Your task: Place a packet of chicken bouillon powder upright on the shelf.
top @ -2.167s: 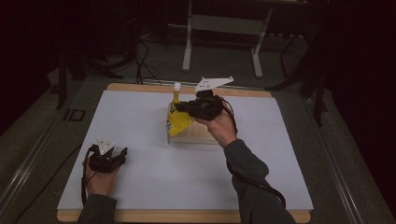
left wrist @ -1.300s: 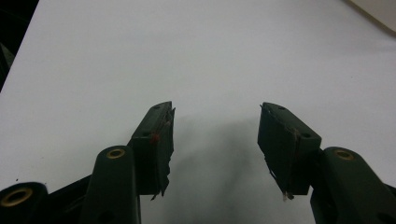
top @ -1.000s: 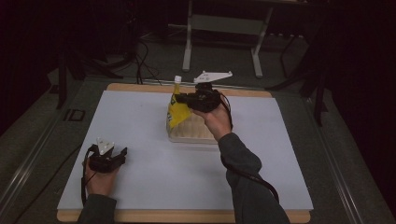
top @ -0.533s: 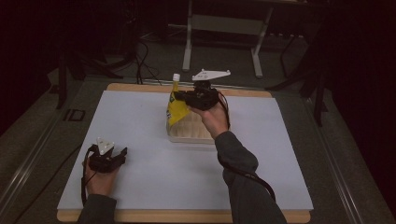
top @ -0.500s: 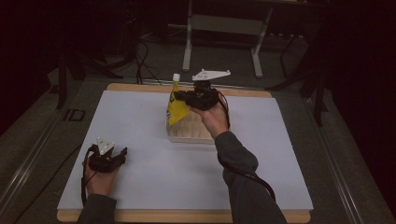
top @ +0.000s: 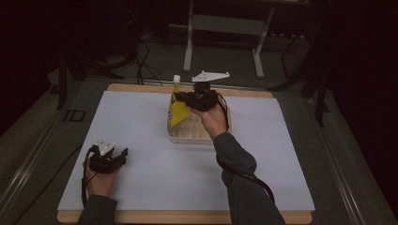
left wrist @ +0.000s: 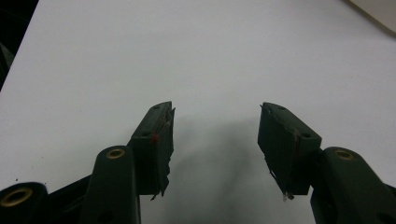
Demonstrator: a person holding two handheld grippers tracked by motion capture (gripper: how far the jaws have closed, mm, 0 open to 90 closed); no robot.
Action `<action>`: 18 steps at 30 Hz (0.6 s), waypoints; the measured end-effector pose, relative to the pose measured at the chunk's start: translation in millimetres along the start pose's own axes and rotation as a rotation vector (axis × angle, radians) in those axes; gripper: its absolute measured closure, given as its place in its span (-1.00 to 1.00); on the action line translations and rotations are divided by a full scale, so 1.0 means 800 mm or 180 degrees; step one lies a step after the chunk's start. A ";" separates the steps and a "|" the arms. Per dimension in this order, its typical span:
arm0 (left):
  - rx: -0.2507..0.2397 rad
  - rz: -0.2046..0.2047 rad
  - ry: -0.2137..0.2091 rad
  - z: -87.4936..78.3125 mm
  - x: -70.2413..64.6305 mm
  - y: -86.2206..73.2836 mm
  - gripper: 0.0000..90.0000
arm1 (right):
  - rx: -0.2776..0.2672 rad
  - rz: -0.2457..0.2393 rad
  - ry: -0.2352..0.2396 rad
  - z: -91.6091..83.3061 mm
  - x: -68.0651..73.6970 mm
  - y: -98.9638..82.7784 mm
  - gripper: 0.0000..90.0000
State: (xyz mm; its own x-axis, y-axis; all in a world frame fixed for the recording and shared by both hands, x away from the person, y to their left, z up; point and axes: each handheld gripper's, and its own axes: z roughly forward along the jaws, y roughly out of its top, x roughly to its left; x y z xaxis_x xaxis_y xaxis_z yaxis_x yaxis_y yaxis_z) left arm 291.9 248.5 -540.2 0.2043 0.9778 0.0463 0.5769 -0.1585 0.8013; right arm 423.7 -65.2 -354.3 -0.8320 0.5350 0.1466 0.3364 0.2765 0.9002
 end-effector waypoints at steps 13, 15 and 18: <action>0.0003 0.0009 0.0000 0.000 0.000 0.000 0.00 | 0.0103 0.0209 -0.0060 0.016 -0.005 -0.009 1.00; -0.0002 0.0011 0.0000 0.000 0.000 0.000 0.00 | 0.0111 0.0269 -0.0072 0.018 -0.007 -0.011 1.00; -0.0002 0.0011 0.0000 0.000 0.000 0.000 0.00 | 0.0143 0.0349 -0.0133 0.024 -0.010 -0.014 1.00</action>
State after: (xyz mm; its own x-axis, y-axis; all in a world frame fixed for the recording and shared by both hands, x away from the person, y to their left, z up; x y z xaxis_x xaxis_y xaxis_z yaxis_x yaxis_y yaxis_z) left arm 292.0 248.2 -540.4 0.2062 0.9773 0.0492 0.5757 -0.1618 0.8015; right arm 435.1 -57.4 -373.1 -0.7703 0.5967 0.2251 0.4447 0.2495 0.8602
